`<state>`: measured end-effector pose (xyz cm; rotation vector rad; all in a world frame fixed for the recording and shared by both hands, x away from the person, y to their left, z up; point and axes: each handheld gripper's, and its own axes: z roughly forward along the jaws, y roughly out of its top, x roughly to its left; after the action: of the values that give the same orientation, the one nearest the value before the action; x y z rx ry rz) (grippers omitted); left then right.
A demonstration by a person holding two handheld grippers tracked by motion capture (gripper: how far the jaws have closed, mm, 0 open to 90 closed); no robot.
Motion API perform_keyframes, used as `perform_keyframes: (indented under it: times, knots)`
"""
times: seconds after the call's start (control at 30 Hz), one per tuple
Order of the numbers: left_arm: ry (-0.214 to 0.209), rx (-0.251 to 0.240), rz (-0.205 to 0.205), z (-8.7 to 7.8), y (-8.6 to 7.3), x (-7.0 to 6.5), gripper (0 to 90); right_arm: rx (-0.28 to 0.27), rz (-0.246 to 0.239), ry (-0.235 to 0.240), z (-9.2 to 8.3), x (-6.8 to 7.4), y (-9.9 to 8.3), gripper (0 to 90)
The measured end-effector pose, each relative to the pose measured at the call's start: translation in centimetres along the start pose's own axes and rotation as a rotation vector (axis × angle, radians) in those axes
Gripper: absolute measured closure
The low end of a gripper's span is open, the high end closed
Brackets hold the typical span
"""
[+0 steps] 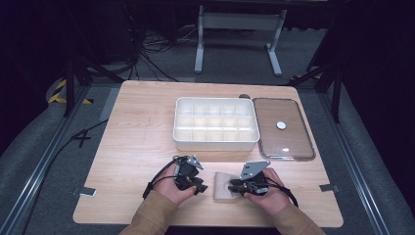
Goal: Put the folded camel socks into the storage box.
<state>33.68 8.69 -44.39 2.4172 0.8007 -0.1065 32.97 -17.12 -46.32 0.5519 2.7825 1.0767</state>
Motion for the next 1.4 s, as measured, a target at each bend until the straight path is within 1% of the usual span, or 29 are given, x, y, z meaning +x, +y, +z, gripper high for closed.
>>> perform_keyframes:
  times: [0.1,0.17,0.2,0.27,0.3,0.33,0.37,0.4,0.43,0.53,0.6,0.67,0.7,0.73,0.8,0.83,0.87,0.9,0.97,1.03,1.07,1.1,1.17,1.2,1.23,1.3,1.33,1.4]
  knots:
    - [0.010,0.008,0.001,0.1,0.0,0.0,69.6,-0.001,-0.008,-0.013,-0.1,0.1,0.0,75.2]
    - [0.012,0.012,0.007,0.1,0.0,0.0,69.9,-0.020,-0.034,-0.043,-0.6,0.4,0.2,75.0]
    - [0.013,0.009,0.005,0.2,0.0,0.0,70.0,-0.026,-0.035,-0.061,-0.8,0.5,0.3,75.0]
    - [0.019,0.015,0.005,0.2,0.0,0.0,70.3,-0.022,-0.011,-0.056,-1.2,0.5,0.3,75.0]
    - [0.025,0.016,0.011,0.2,0.0,0.0,70.5,-0.007,-0.003,-0.066,-1.3,0.4,0.3,76.2]
    - [0.027,0.026,0.013,0.2,0.0,0.0,70.6,-0.001,0.004,-0.067,-1.3,0.4,0.3,77.0]
    - [0.030,0.028,0.013,0.3,0.0,0.0,70.7,0.006,0.015,-0.069,-1.2,0.4,0.2,77.2]
    - [0.024,0.029,0.012,0.4,-0.1,0.0,70.7,0.016,0.021,-0.078,-1.1,0.3,0.2,77.2]
    - [0.027,0.027,0.012,0.4,-0.1,0.0,70.8,0.026,0.030,-0.076,-0.9,0.2,0.2,77.2]
    - [0.030,0.034,0.015,0.5,0.0,0.0,70.9,0.037,0.029,-0.085,-0.7,0.0,0.1,77.4]
    - [0.032,0.034,0.012,0.6,0.0,0.0,71.3,0.042,0.030,-0.064,-0.8,-0.2,-0.1,79.7]
    - [0.034,0.039,0.022,0.9,0.1,-0.1,73.0,0.030,0.029,-0.031,-0.8,-0.5,-0.4,82.3]
    - [0.034,0.039,0.022,0.9,0.1,-0.1,74.4,0.030,0.029,-0.031,-0.8,-0.5,-0.4,82.3]
    - [0.039,0.042,0.039,1.3,0.3,-0.3,74.4,0.022,0.032,-0.016,-0.8,-0.7,-0.5,82.7]
    - [0.039,0.048,0.059,1.9,0.5,-0.6,78.9,0.017,0.025,0.000,-0.8,-0.8,-0.7,83.4]
    - [0.045,0.057,0.074,2.1,0.7,-0.9,80.4,0.020,0.020,0.002,-0.8,-0.8,-0.6,83.6]
    - [0.046,0.055,0.096,2.4,1.0,-1.2,83.5,0.021,0.009,-0.004,-0.8,-0.8,-0.6,83.7]
    - [0.046,0.055,0.096,2.4,1.0,-1.2,84.2,0.021,0.009,-0.004,-0.8,-0.8,-0.6,83.7]
    - [0.042,0.064,0.122,2.8,1.4,-1.5,85.2,0.019,0.007,0.007,-0.8,-0.7,-0.7,83.8]
    - [0.033,0.072,0.131,3.0,1.7,-1.8,86.6,0.012,0.015,0.004,-0.9,-0.6,-0.9,83.8]
    - [0.029,0.063,0.127,3.2,1.8,-1.9,86.6,0.012,0.015,0.004,-0.9,-0.6,-0.9,83.8]
    - [0.025,0.067,0.147,3.4,2.0,-2.1,87.3,0.008,0.018,0.008,-1.0,-0.6,-1.0,83.7]
    - [0.028,0.081,0.158,3.5,2.2,-2.3,89.4,-0.005,0.023,0.001,-1.0,-0.6,-1.2,83.7]
    - [0.027,0.080,0.155,3.6,2.3,-2.3,89.6,-0.008,0.025,0.003,-1.0,-0.6,-1.2,83.7]
    - [0.026,0.088,0.160,3.5,2.4,-2.3,89.8,-0.012,0.030,-0.001,-1.0,-0.5,-1.3,83.7]
    - [0.031,0.084,0.158,3.6,2.4,-2.4,90.0,-0.016,0.028,-0.006,-1.0,-0.5,-1.3,83.7]
    - [0.036,0.086,0.168,3.6,2.5,-2.4,90.0,-0.017,0.024,-0.005,-1.0,-0.4,-1.3,83.7]
    - [0.040,0.069,0.170,3.8,2.5,-2.6,90.0,-0.016,0.022,-0.014,-1.0,-0.3,-1.3,83.8]
